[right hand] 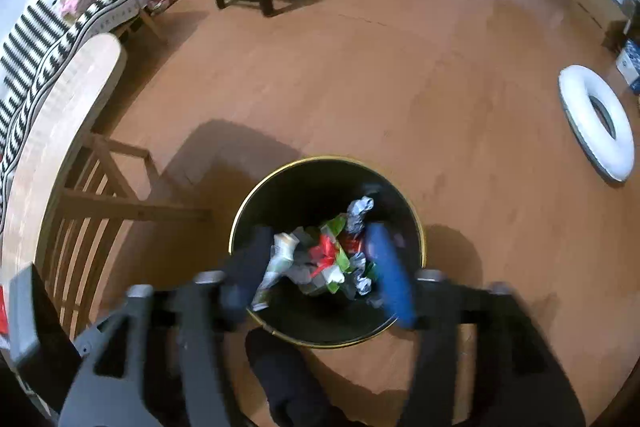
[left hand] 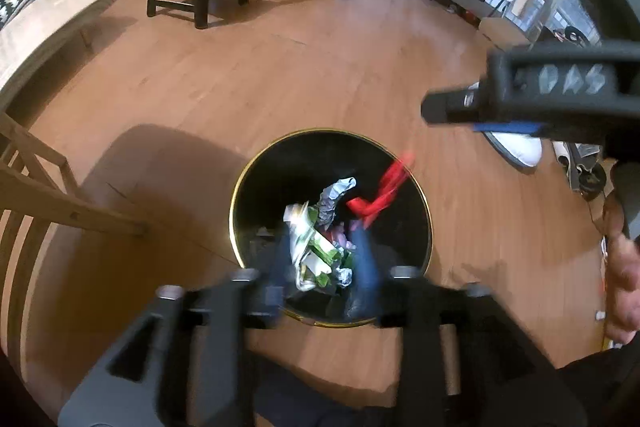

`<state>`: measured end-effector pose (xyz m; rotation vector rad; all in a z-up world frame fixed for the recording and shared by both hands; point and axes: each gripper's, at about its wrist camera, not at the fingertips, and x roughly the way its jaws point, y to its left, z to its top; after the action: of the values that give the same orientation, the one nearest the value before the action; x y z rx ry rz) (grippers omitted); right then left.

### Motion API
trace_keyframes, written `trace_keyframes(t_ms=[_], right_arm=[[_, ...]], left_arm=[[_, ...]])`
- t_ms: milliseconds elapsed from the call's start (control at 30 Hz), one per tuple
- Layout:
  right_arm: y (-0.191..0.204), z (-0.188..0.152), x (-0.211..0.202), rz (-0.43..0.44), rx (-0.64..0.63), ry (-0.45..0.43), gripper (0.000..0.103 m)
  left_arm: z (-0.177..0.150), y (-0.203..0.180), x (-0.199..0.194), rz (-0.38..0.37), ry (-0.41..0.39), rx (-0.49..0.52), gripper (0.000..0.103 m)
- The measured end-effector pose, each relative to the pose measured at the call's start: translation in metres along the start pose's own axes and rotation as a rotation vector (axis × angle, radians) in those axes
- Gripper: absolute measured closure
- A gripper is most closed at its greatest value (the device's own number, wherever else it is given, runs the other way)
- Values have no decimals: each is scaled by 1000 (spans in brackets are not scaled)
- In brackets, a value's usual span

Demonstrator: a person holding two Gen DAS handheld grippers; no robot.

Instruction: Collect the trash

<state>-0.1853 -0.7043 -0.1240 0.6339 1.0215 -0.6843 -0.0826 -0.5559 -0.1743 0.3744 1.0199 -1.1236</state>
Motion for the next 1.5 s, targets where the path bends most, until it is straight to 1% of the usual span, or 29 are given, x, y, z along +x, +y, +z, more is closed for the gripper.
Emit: trace_keyframes(t_ms=[33,167,233,300,367,433,533,567,600,633,700,733,767,833,867,900,967,1067,1167,1300,1367,1400,1500], right_arm=[[0,1,-3,-1,3,-13,40],[3,2,-8,9,16,-30,40],[10,4,-14,20,14,-48,38],[21,6,-22,31,-1,-82,33],[42,9,-36,50,-38,-138,30],[66,11,-50,83,-72,-181,28],[118,10,-68,150,-146,-243,22],[140,8,-73,177,-179,-257,22],[156,6,-75,197,-203,-265,22],[184,2,-79,230,-241,-271,22],[236,-9,-83,298,-318,-263,22],[257,-16,-84,318,-348,-261,22],[281,-24,-87,339,-384,-261,22],[333,-45,-95,397,-463,-261,22],[356,-56,-100,423,-499,-266,22],[381,-68,-104,446,-540,-269,21],[417,-89,-111,480,-601,-273,19],[472,-125,-115,534,-709,-247,19],[511,-161,-117,550,-801,-241,18],[546,-189,-120,566,-871,-238,19],[562,-199,-120,578,-881,-231,19],[563,-200,-120,580,-884,-230,19],[575,-210,-119,577,-901,-231,19]], left_arm=[[-1,0,-1,5,-11,0,37],[0,1,-6,11,-36,1,28],[1,5,-14,15,-56,-3,23],[1,11,-26,33,-75,-4,20],[1,24,-48,76,-108,-13,18],[-2,46,-75,126,-145,-43,14],[-10,91,-124,213,-199,-133,12],[-17,110,-146,247,-225,-174,12],[-22,121,-159,268,-240,-195,11],[-30,141,-181,316,-262,-234,11],[-47,171,-218,396,-290,-288,11],[-60,189,-241,447,-311,-320,11],[-68,198,-254,479,-320,-338,11],[-95,226,-294,586,-344,-391,10],[-106,238,-309,624,-351,-417,10],[-119,248,-324,657,-356,-445,10],[-148,272,-358,715,-364,-508,9],[-185,296,-393,791,-380,-576,8],[-213,314,-421,866,-384,-622,8],[-244,333,-449,921,-389,-666,8],[-253,339,-458,933,-393,-687,8],[-259,338,-462,936,-394,-692,8],[-262,343,-467,945,-398,-704,8]])
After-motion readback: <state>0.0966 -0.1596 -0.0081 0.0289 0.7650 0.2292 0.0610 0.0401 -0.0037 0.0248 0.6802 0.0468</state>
